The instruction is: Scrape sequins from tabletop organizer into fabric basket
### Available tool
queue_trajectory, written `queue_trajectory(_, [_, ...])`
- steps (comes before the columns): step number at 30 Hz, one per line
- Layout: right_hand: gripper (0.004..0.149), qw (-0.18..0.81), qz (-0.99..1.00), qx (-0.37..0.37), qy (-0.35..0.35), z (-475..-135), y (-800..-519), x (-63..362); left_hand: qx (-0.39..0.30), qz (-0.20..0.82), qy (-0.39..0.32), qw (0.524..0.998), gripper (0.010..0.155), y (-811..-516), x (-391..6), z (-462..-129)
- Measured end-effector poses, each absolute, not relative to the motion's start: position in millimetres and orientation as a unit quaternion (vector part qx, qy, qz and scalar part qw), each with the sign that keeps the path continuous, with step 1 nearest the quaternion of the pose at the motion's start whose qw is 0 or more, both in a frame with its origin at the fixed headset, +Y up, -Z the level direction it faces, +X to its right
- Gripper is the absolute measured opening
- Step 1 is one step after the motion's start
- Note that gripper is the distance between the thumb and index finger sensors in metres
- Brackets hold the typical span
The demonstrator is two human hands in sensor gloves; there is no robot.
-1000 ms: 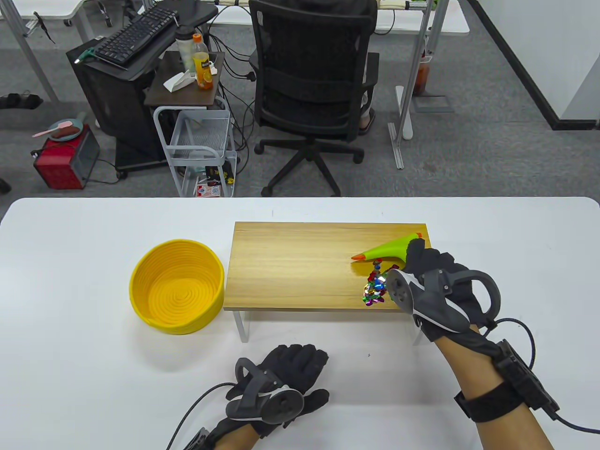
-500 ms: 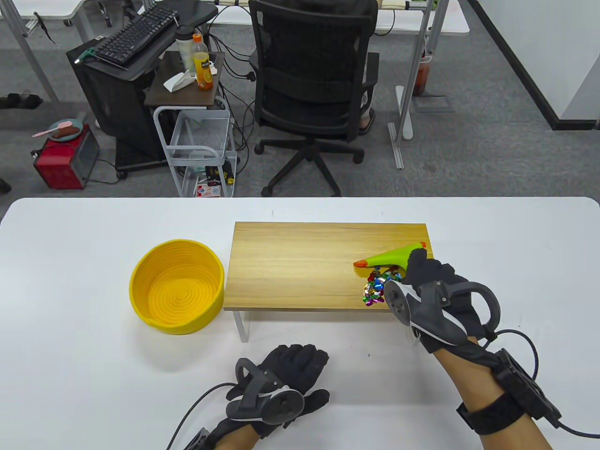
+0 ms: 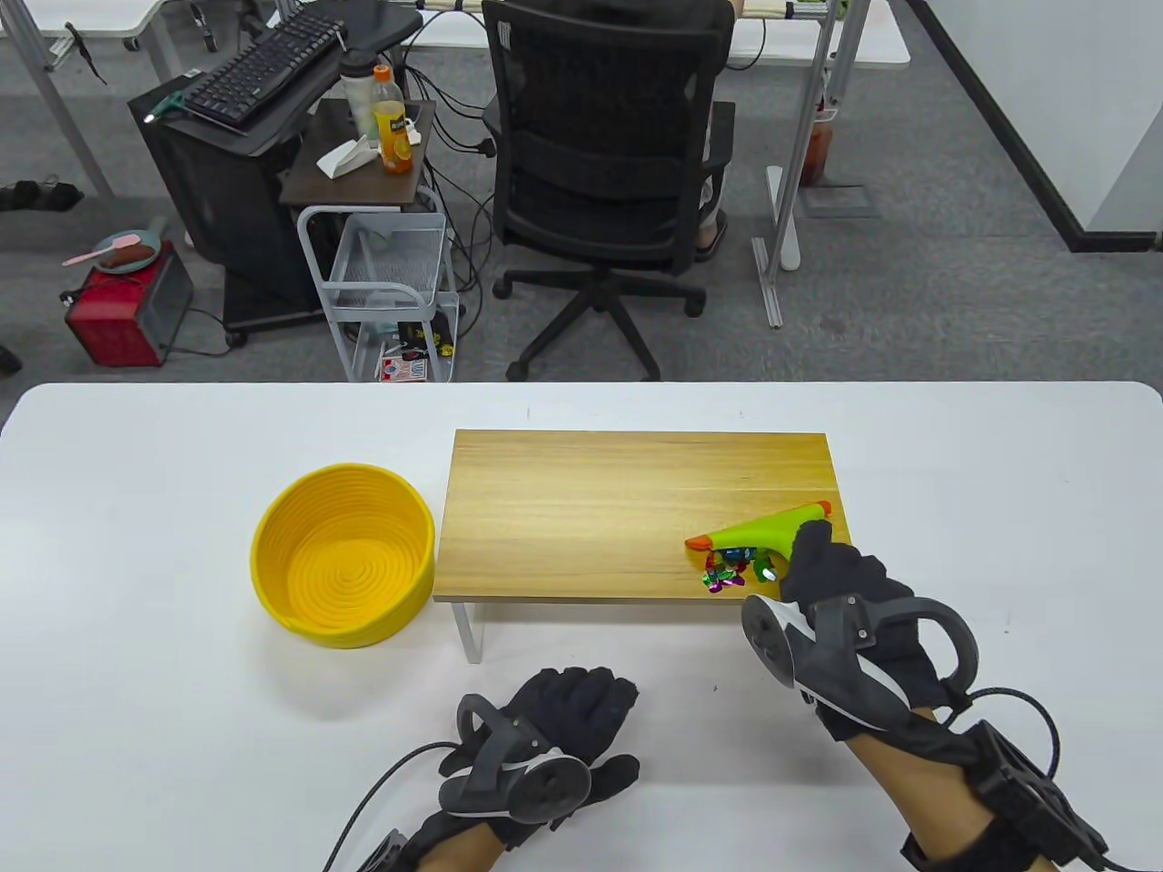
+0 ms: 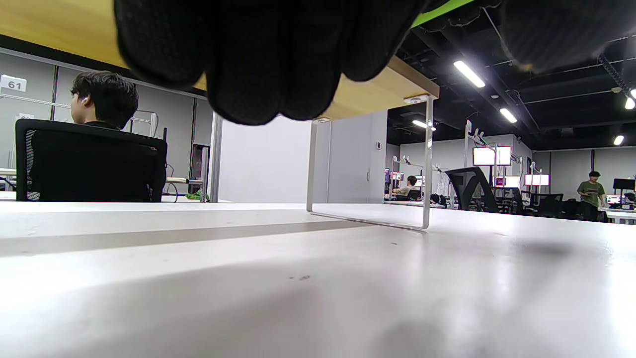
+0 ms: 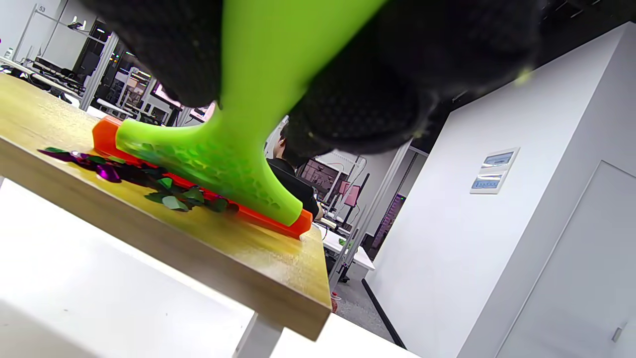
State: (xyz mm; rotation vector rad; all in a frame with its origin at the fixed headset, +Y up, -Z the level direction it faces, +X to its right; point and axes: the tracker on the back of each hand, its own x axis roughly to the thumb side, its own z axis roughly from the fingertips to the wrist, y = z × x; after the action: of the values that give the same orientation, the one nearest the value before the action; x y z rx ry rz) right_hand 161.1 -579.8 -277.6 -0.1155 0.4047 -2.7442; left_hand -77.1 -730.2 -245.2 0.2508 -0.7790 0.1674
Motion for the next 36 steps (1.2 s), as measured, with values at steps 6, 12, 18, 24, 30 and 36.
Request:
queue_trajectory(6, [0.056, 0.182, -0.971, -0.041, 0.150, -267.7, -581.1, 159.7, 0.123, 0.081, -0.379, 0.914, 0.076, -730.3, -76.8, -244.9])
queue_trajectory(12, [0.057, 0.178, -0.971, -0.041, 0.155, -261.4, -580.2, 161.5, 0.123, 0.080, -0.379, 0.914, 0.076, -730.5, -76.4, -244.5])
queue_trajectory(18, [0.058, 0.132, -0.973, -0.041, 0.182, -256.8, -584.0, 176.4, 0.122, 0.081, -0.378, 0.914, 0.077, -730.8, -76.3, -244.5])
queue_trajectory(24, [0.063, 0.060, -0.975, -0.044, 0.210, -257.3, -601.4, 199.8, 0.119, 0.081, -0.376, 0.915, 0.077, -731.5, -76.3, -245.0])
queue_trajectory(30, [0.068, -0.030, -0.970, -0.065, 0.232, -258.0, -627.4, 224.1, 0.116, 0.083, -0.372, 0.917, 0.077, -732.0, -76.5, -246.1])
queue_trajectory(36, [0.070, -0.071, -0.955, -0.090, 0.275, -251.5, -646.5, 241.6, 0.117, 0.082, -0.369, 0.918, 0.077, -731.8, -76.9, -246.9])
